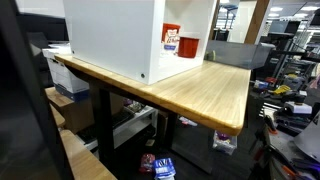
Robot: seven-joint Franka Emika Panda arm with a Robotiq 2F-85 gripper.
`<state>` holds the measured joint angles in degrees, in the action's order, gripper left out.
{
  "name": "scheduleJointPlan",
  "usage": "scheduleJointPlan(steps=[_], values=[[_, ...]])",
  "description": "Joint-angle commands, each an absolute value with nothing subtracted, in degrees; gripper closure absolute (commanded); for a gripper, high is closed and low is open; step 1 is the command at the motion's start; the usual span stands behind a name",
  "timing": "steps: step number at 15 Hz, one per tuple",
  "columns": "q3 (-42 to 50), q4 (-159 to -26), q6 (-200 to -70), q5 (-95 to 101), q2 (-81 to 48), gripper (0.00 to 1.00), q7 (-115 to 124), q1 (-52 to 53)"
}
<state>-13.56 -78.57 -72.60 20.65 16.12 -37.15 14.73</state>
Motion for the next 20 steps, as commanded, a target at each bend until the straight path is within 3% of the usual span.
scheduleJointPlan(steps=[1,20], values=[[-15.6,-74.3,-71.2,23.5,13.1,0.94,-41.7,15.5],[-15.6,-69.9,-73.1,24.1,10.0,0.94,-63.7,15.9]])
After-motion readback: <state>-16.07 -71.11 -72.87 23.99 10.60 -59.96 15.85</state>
